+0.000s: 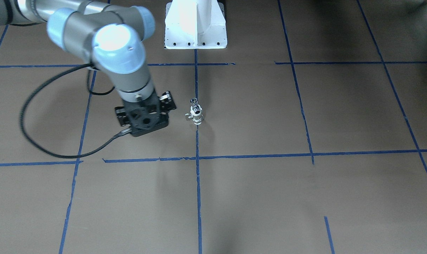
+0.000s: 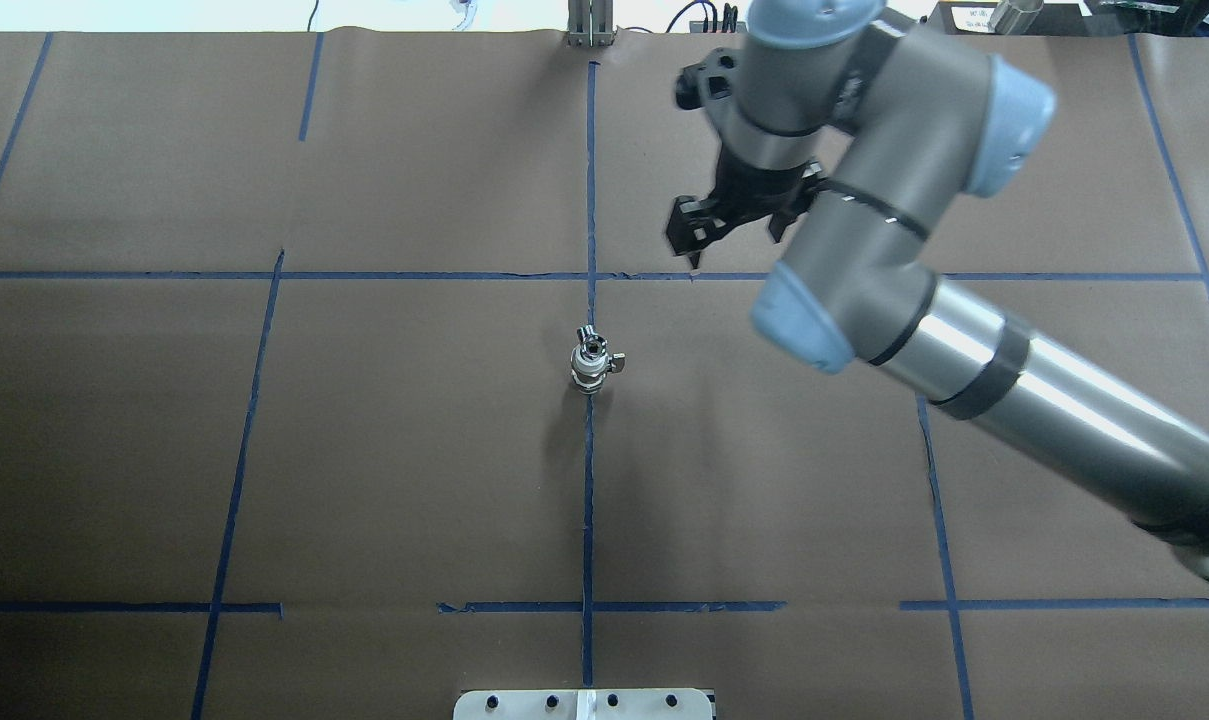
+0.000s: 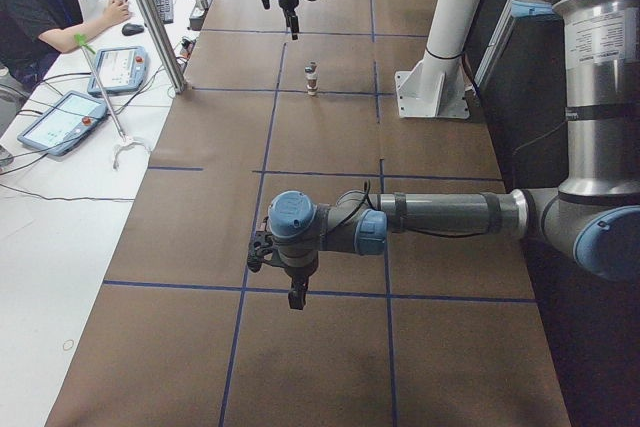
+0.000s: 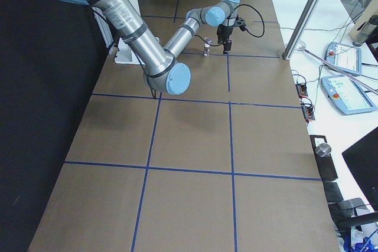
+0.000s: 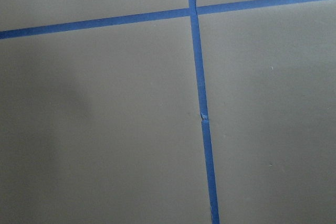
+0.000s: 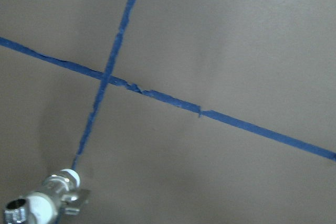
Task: Assemble PPR valve and pipe with both arms
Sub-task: 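Open the right gripper and lift it away from the assembled valve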
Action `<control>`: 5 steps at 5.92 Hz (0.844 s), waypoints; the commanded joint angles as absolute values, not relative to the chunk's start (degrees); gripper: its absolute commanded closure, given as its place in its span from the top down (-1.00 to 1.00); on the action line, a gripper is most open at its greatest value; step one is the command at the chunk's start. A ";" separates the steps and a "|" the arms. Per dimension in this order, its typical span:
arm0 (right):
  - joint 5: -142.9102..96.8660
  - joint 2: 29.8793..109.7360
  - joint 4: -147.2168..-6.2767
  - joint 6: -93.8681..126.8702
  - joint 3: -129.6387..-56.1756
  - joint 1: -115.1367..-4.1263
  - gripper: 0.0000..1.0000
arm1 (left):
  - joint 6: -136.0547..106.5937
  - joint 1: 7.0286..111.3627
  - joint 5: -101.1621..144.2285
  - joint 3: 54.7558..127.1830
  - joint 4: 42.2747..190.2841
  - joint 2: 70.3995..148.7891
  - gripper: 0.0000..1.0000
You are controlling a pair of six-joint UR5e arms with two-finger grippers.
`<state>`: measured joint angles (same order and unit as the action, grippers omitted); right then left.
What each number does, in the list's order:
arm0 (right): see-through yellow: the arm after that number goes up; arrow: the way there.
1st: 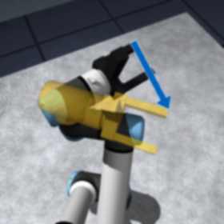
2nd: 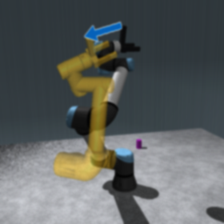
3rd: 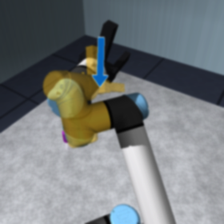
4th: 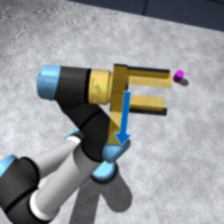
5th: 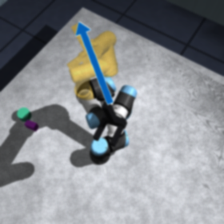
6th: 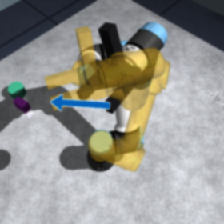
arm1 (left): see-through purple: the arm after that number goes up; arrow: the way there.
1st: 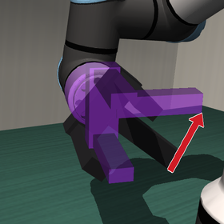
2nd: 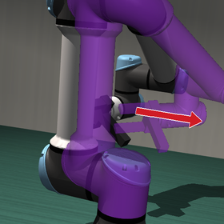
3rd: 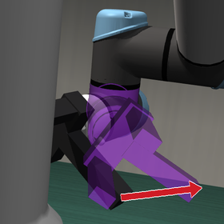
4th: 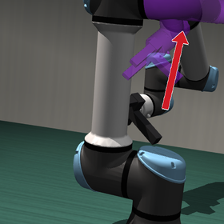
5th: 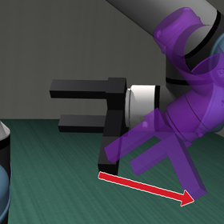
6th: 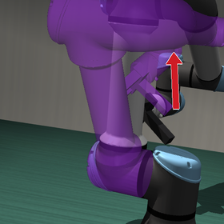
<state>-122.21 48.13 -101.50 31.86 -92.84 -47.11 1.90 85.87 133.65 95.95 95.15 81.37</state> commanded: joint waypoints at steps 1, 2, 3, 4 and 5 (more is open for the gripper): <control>-126.46 57.52 -101.07 17.39 -96.22 -54.98 0.99 | 1.67 85.87 133.85 96.50 94.40 82.43 1.00; -126.56 62.53 -101.07 9.14 -98.07 -58.59 0.99 | 2.10 85.96 134.29 97.55 92.39 82.35 1.00; -127.08 68.93 -100.73 4.09 -101.31 -60.71 0.99 | 2.28 87.70 136.12 99.91 88.89 82.27 1.00; -128.05 75.78 -100.64 1.09 -104.64 -64.13 0.99 | 2.29 89.19 136.14 101.24 86.68 82.27 1.00; -128.84 81.59 -100.46 -4.77 -105.29 -69.12 0.99 | 2.63 90.17 136.06 101.25 86.75 82.35 1.00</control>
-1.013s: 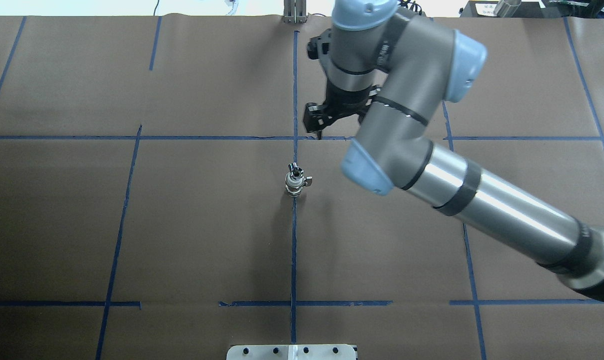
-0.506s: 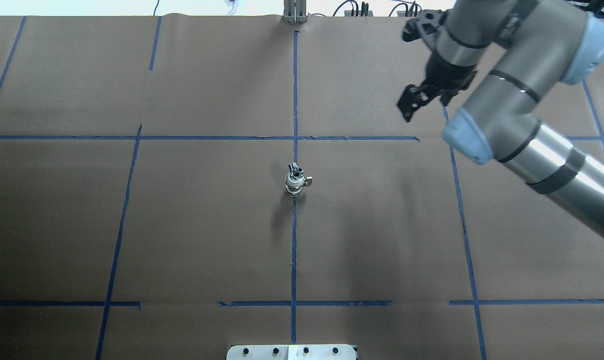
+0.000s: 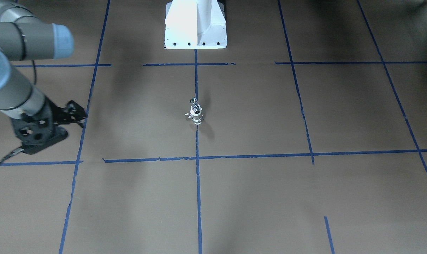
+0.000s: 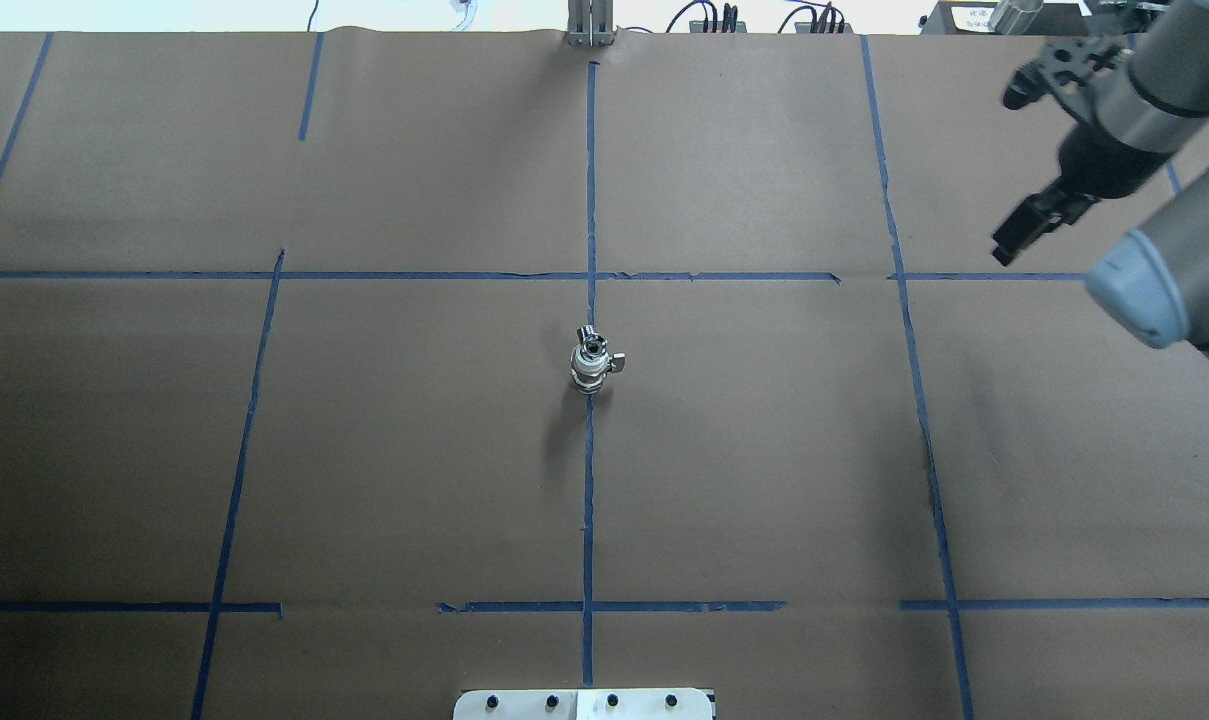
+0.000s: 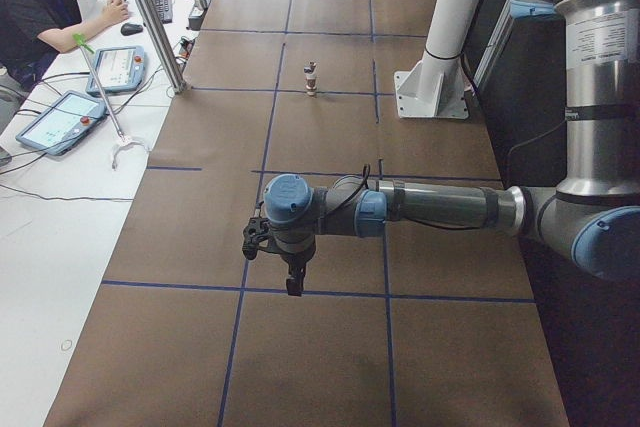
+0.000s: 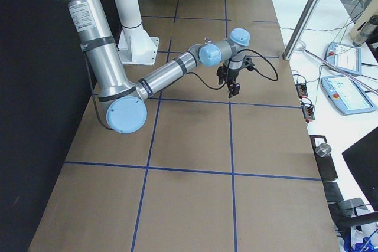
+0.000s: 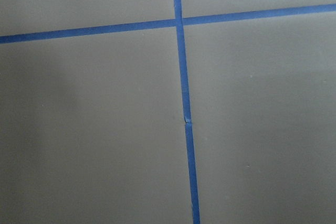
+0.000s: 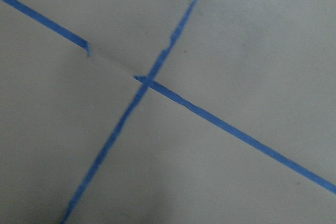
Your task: Assemble PPR valve and pipe with both arms
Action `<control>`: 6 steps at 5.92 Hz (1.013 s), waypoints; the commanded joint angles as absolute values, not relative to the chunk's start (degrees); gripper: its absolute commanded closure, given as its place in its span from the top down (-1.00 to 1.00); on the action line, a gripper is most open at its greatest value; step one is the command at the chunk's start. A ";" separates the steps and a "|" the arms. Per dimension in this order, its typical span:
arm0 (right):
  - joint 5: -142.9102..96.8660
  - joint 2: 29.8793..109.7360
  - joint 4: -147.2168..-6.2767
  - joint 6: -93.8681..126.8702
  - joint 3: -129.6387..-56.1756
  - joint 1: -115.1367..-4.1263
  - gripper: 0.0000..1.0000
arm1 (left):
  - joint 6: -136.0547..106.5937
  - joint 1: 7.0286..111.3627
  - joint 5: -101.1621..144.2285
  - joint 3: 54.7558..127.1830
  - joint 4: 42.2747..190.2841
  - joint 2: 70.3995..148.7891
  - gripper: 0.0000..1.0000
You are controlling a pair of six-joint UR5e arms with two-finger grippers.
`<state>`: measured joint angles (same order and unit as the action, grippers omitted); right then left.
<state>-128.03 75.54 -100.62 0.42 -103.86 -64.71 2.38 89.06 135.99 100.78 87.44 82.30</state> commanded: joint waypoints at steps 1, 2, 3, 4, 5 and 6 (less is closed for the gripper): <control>-130.15 87.13 -100.46 -11.01 -104.68 -75.61 0.99 | 6.38 90.26 135.53 100.55 87.27 82.27 1.00; -129.82 91.54 -100.46 -15.77 -104.59 -81.15 0.99 | 9.37 90.35 135.61 100.11 87.45 81.57 1.00; -130.08 96.28 -100.37 -16.25 -104.59 -86.00 0.99 | 9.40 90.70 135.62 99.76 88.41 81.13 1.00; -130.08 99.98 -98.20 -16.17 -104.59 -86.74 1.00 | 8.88 90.70 135.53 99.93 88.33 81.12 1.00; -130.25 101.41 -96.61 -16.00 -104.68 -86.75 1.00 | 9.14 91.31 135.79 99.76 88.50 80.51 1.00; -130.95 101.43 -96.59 -15.74 -104.50 -86.75 1.00 | 8.79 91.67 135.53 100.36 88.33 78.59 1.00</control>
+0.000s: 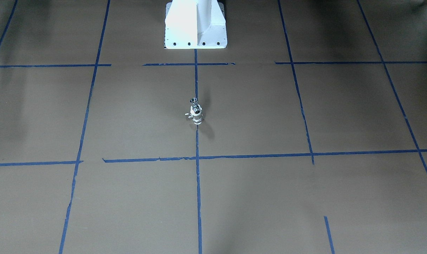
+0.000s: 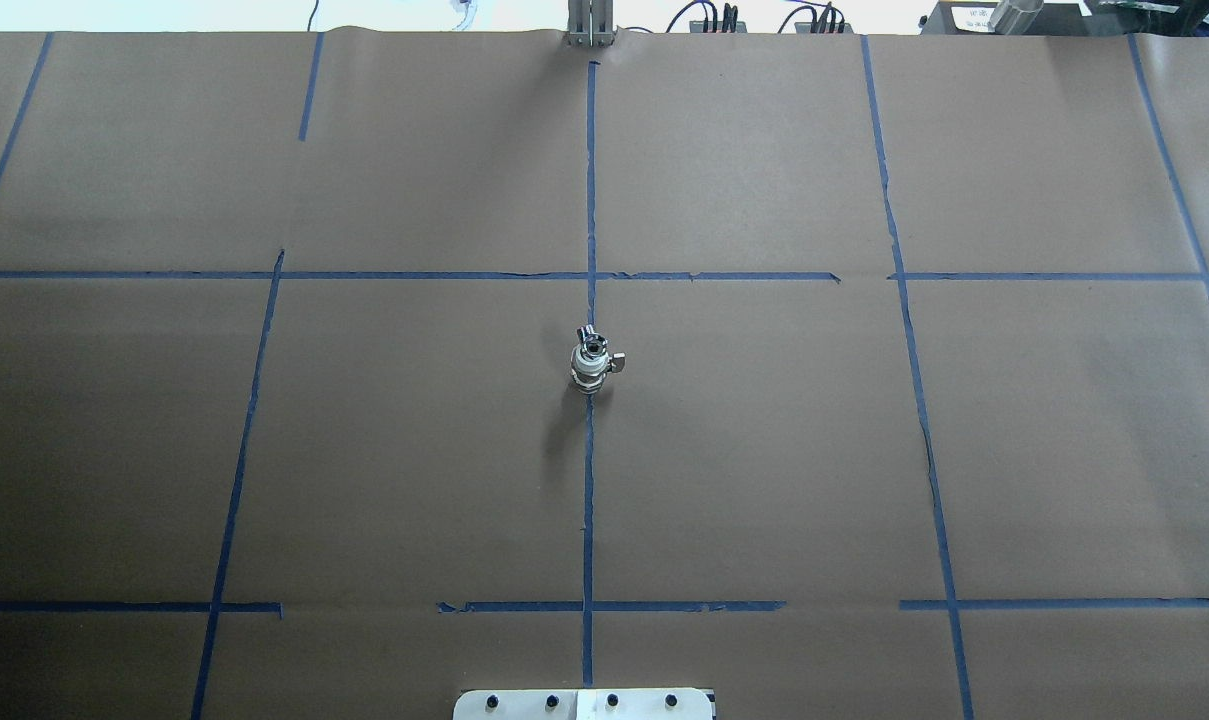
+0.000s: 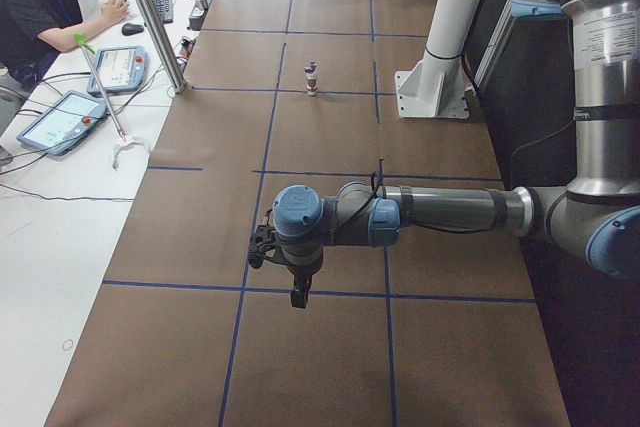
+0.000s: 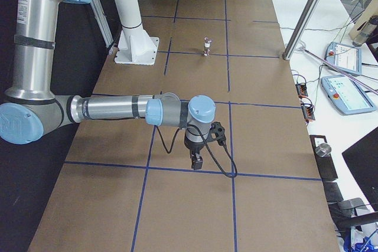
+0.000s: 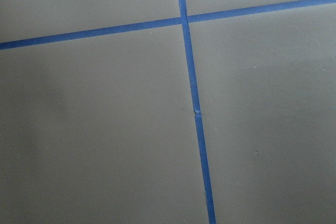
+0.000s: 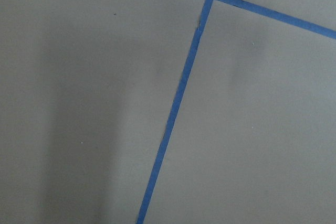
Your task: Assemble PPR valve and pipe with both arms
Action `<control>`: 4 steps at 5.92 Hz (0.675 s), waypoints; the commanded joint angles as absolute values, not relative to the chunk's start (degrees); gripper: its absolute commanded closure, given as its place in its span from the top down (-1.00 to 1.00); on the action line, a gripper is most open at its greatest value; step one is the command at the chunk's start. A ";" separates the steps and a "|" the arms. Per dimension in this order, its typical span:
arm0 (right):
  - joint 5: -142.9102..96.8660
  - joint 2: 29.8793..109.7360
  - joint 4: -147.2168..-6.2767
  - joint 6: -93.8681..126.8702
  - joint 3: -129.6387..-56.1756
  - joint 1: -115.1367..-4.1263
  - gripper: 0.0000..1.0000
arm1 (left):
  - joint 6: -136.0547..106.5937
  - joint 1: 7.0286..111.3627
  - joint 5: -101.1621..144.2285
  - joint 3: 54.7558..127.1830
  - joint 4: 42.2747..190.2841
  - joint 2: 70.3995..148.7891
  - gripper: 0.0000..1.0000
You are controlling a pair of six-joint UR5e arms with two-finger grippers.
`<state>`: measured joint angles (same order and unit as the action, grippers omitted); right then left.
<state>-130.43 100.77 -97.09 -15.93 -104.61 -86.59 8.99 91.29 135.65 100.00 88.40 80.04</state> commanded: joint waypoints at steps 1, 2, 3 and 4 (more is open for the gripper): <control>-131.13 101.34 -96.59 -15.47 -104.59 -86.75 1.00 | 8.96 91.67 135.53 100.63 88.33 76.75 1.00; -131.74 101.34 -96.59 -15.47 -104.59 -86.75 1.00 | 9.05 91.58 135.44 99.42 88.33 76.73 1.00; -132.18 101.34 -96.59 -15.47 -104.59 -86.75 1.00 | 9.05 91.58 135.35 99.40 88.24 76.55 1.00; -132.27 101.34 -96.59 -15.47 -104.59 -86.75 1.00 | 9.14 91.67 135.35 99.49 87.89 76.29 1.00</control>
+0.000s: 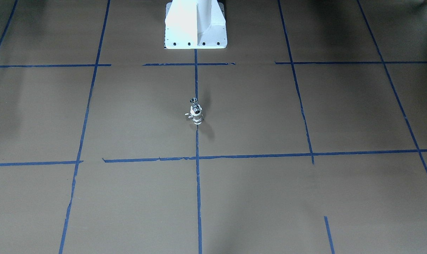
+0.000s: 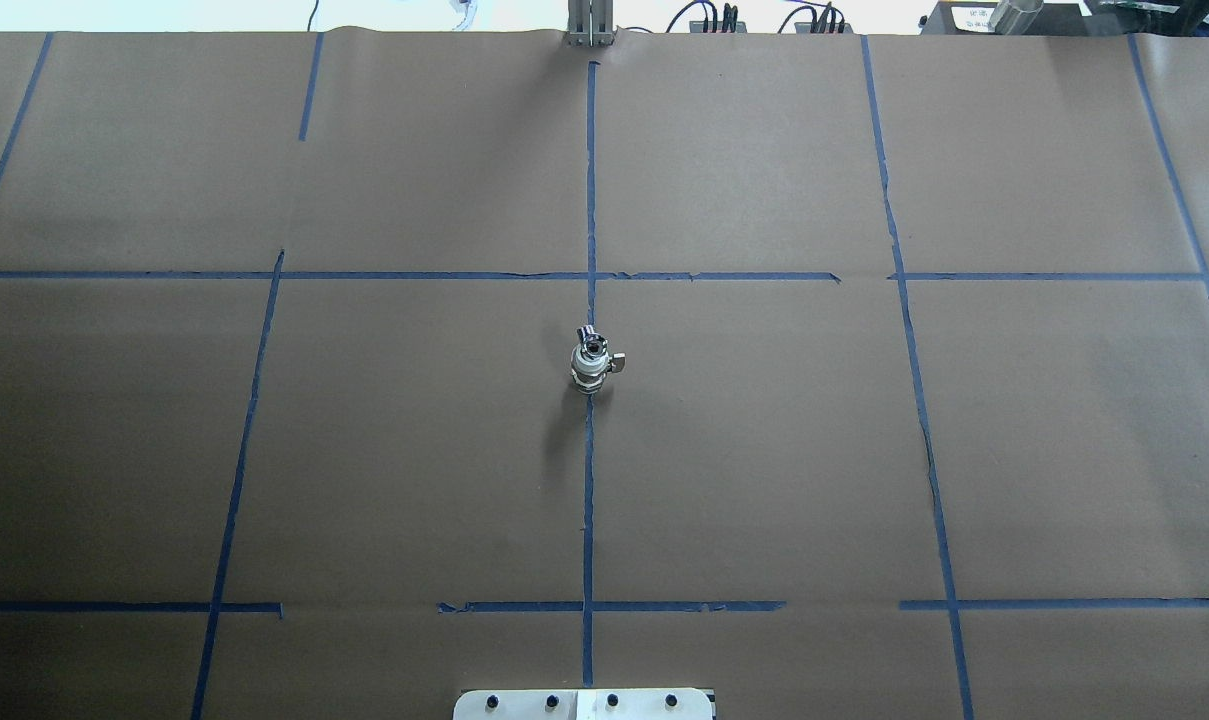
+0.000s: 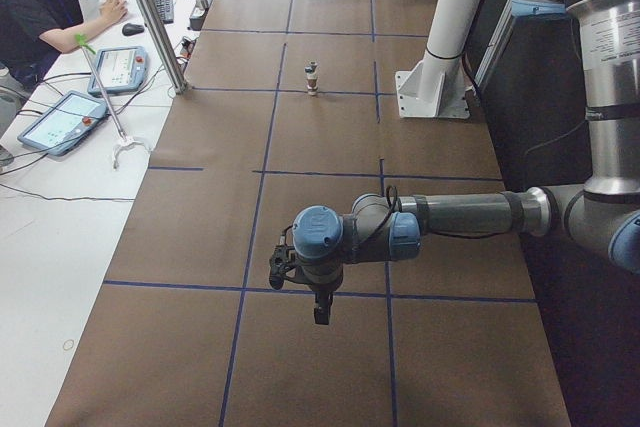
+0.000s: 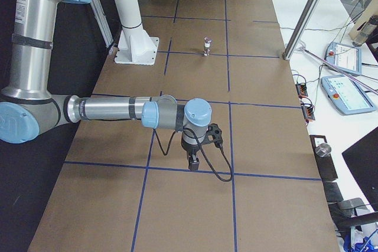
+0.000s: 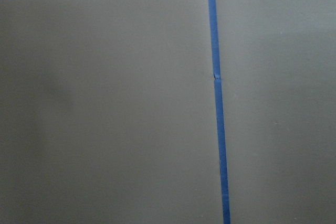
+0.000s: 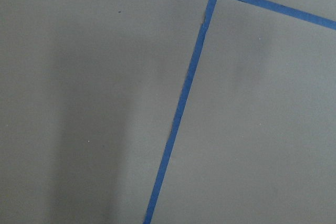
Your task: Assemble PPR valve and pipe with both arms
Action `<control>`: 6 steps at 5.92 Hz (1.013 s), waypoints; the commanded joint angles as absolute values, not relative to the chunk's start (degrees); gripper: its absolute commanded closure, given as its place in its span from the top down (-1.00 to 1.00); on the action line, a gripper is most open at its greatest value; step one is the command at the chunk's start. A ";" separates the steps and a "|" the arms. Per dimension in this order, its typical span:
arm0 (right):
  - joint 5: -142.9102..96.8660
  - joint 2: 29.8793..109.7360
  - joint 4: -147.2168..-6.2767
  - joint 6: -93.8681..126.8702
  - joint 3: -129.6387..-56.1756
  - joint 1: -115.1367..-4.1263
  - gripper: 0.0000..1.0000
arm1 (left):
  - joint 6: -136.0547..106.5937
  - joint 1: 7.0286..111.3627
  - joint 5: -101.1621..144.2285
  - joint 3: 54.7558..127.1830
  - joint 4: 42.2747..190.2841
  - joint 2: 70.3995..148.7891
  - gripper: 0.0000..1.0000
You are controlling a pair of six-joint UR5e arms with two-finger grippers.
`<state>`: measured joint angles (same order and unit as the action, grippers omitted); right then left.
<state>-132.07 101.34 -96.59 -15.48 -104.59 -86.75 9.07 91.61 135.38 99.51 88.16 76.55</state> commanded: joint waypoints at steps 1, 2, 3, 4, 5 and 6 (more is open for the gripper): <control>-132.28 101.42 -96.59 -15.47 -104.59 -86.66 1.00 | 9.14 91.58 135.53 99.93 87.89 75.94 1.00; -132.36 101.43 -96.59 -15.47 -104.59 -86.66 1.00 | 9.05 91.50 135.44 99.32 88.33 76.02 1.00; -132.36 101.43 -96.59 -15.47 -104.50 -86.75 1.00 | 9.23 91.49 135.53 99.40 88.33 76.03 1.00; -132.36 101.43 -96.59 -15.47 -104.41 -86.66 1.00 | 9.23 91.49 135.53 99.32 88.42 76.03 1.00; -132.36 101.34 -96.59 -15.47 -104.41 -86.66 1.00 | 9.23 91.49 135.53 99.23 88.42 76.11 1.00; -132.45 101.42 -96.50 -15.47 -104.24 -86.66 1.00 | 9.23 91.49 135.53 99.23 88.42 76.20 1.00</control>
